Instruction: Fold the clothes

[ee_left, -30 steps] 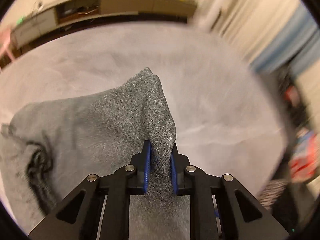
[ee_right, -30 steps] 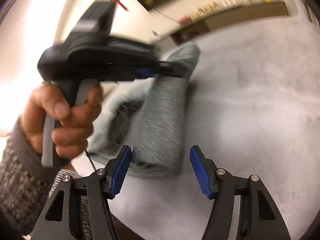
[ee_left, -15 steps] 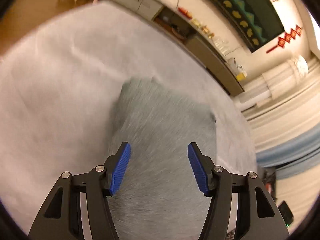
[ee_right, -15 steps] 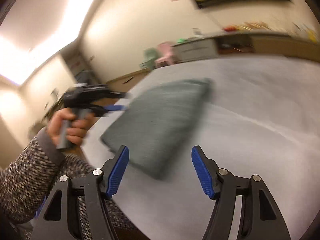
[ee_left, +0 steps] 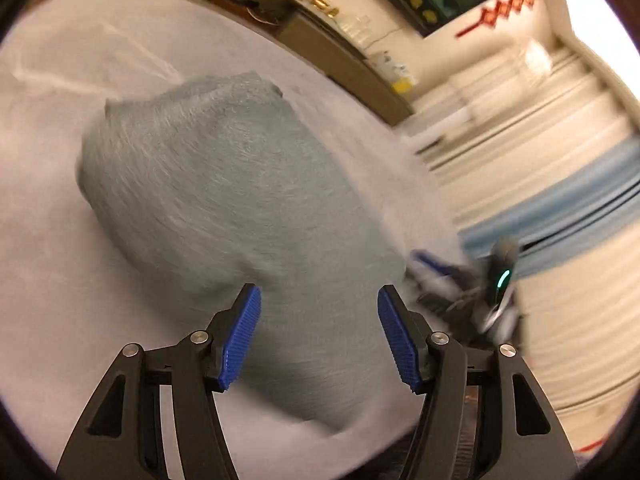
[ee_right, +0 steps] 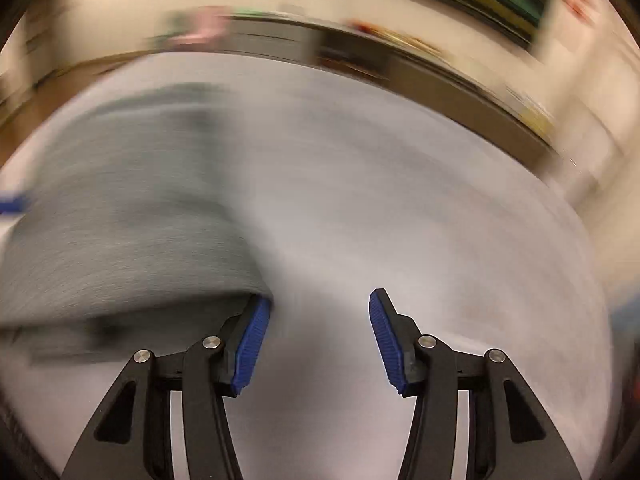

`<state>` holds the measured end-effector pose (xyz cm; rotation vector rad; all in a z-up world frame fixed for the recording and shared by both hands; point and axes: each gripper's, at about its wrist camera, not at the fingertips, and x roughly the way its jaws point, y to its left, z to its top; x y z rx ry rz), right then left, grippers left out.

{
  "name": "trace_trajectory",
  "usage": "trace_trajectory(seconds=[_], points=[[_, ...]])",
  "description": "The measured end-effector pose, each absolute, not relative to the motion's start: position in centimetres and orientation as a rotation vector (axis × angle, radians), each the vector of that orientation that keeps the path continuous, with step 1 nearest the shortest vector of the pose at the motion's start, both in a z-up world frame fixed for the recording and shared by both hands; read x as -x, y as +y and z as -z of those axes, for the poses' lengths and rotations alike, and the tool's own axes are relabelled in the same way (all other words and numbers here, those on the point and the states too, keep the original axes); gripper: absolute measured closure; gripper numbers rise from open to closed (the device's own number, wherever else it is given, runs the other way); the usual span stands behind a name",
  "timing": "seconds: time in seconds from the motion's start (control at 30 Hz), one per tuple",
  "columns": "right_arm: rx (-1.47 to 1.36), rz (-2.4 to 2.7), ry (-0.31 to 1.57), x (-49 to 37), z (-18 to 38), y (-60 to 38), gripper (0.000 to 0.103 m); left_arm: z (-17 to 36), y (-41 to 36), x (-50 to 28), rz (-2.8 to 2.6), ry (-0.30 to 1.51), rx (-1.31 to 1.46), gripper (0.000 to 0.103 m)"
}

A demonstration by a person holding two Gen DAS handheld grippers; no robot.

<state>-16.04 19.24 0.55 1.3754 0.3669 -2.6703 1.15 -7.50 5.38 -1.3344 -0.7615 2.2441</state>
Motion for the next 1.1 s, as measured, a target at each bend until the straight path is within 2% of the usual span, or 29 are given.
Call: trace_trajectory(seconds=[0.07,0.13,0.27,0.3,0.37,0.5,0.53,0.57,0.63,0.67,0.7,0.73,0.77,0.83,0.9,1.0,1.07,1.1], points=[[-1.466,2.753,0.231,18.0,-0.8,23.9,0.051,-5.5,-7.8,-0.9,-2.236,-0.799,1.327,0.039],[-1.418,2.658,0.023,16.9,-1.6,23.8,0.050,-6.0,-8.7,-1.2,-2.266,-0.836,1.296,0.039],[-1.312,2.295,-0.375,13.9,-2.3,19.2,0.032,-6.8,-10.8,-1.5,-2.359,-0.920,1.240,0.039],[-1.281,2.209,-0.382,12.8,-2.4,16.9,0.031,-6.6,-11.3,-1.5,-2.402,-0.927,1.237,0.039],[-1.211,2.179,-0.214,11.2,-2.7,12.4,0.027,-6.3,-12.2,-1.6,-2.495,-0.918,1.253,0.039],[-0.999,2.277,0.423,9.6,-2.6,2.8,0.025,-5.1,-12.7,-1.1,-2.603,-0.838,1.389,0.038],[-0.982,2.287,0.533,9.7,-2.0,1.3,0.025,-4.7,-12.3,-0.7,-2.582,-0.829,1.424,0.037],[-0.989,2.282,0.569,10.1,-1.2,0.6,0.025,-4.3,-12.2,-0.4,-2.565,-0.819,1.449,0.037],[-1.016,2.272,0.604,11.2,0.3,-0.4,0.043,-3.7,-11.3,0.9,-2.554,-0.781,1.476,0.037],[-1.041,2.280,0.600,12.0,0.8,-0.8,0.062,-3.9,-10.7,1.5,-2.569,-0.738,1.454,0.039],[-1.067,2.288,0.596,12.9,1.3,-1.2,0.074,-4.2,-10.3,1.8,-2.593,-0.693,1.429,0.041],[-1.068,2.291,0.570,13.5,1.0,-1.0,0.075,-4.8,-9.6,2.5,-2.624,-0.609,1.395,0.065],[-1.069,2.295,0.542,14.1,0.7,-0.9,0.081,-5.6,-9.1,3.1,-2.635,-0.539,1.354,0.077],[-1.031,2.322,0.524,15.8,-0.5,-1.6,0.084,-7.0,-9.3,3.5,-2.641,-0.553,1.261,0.082],[-0.995,2.327,0.537,16.0,-1.2,-2.2,0.084,-7.6,-10.0,4.0,-2.644,-0.588,1.220,0.082],[-1.015,2.283,0.596,17.8,1.0,-5.3,0.084,-5.9,-11.2,5.2,-2.627,-0.643,1.301,0.081],[-1.035,2.271,0.644,18.8,2.4,-7.0,0.083,-4.6,-11.8,5.9,-2.605,-0.679,1.355,0.060],[-1.026,2.273,0.667,19.3,2.8,-7.5,0.078,-3.9,-12.1,6.2,-2.594,-0.698,1.382,0.057]])
